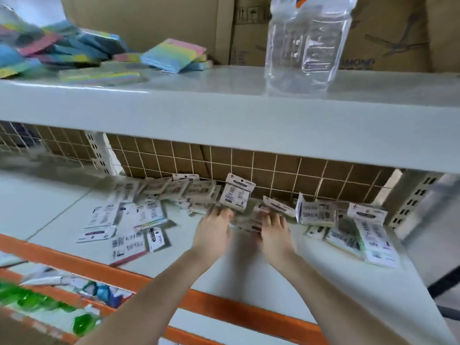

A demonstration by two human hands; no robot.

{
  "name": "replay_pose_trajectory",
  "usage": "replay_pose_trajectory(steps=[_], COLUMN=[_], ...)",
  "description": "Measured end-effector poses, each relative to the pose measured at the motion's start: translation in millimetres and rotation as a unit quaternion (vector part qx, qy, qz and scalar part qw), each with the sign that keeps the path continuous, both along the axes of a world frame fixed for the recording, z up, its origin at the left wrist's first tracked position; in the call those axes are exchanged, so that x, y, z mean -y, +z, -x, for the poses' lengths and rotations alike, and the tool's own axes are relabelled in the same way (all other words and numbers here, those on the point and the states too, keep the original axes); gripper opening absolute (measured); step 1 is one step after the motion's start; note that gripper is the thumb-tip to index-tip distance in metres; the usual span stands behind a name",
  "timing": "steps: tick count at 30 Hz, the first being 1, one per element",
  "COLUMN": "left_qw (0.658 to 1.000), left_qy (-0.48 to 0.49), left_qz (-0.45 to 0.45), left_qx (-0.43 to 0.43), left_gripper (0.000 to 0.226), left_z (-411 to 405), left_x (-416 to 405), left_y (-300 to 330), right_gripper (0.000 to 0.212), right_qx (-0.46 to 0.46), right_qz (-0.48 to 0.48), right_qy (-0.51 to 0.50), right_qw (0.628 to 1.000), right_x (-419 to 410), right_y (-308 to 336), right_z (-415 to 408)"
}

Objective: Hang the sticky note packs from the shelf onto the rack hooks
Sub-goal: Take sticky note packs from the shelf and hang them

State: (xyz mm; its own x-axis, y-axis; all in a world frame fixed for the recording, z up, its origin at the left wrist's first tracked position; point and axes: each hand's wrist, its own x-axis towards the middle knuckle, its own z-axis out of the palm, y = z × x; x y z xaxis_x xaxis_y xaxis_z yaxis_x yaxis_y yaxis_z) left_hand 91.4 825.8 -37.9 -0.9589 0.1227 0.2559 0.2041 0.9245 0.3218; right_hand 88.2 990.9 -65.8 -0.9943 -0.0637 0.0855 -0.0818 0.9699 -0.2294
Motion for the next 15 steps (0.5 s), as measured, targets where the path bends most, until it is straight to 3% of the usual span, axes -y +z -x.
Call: replay_pose_trajectory(steps=[6,9,12,15], left_qw=[0.994,0.984,0.974,0.973], left_qy=[-0.064,-0.103,-0.090,-0.077], left_qz=[0.076,0.148,0.200,0.217], left_qx=[-0.045,-0.008,0.048,0.015], left_gripper=[0.037,0.052,0.071,0.064], left_z=[41.3,59.3,70.5,67.8], left_x=[3.3,2.4,0.3,-5.1], left_y=[-0.3,-4.8,-13.3,-14.4], right_gripper=[0.060,0.063,0.064,0.060], right_qx=[-0.029,-0.021,-0.014,-0.024], right_qz=[-0.012,-0.010,-0.022,-0.004], right_qy=[-0.011,-0.016,-0.009,-0.010], right_qw=[0.999,1.000,1.000,1.000], right_x=[3.8,4.9,5.2,4.4], right_y=[-8.5,-9.0,-10.1,-8.0], right_z=[-10.3,-10.6,-11.8,-15.7])
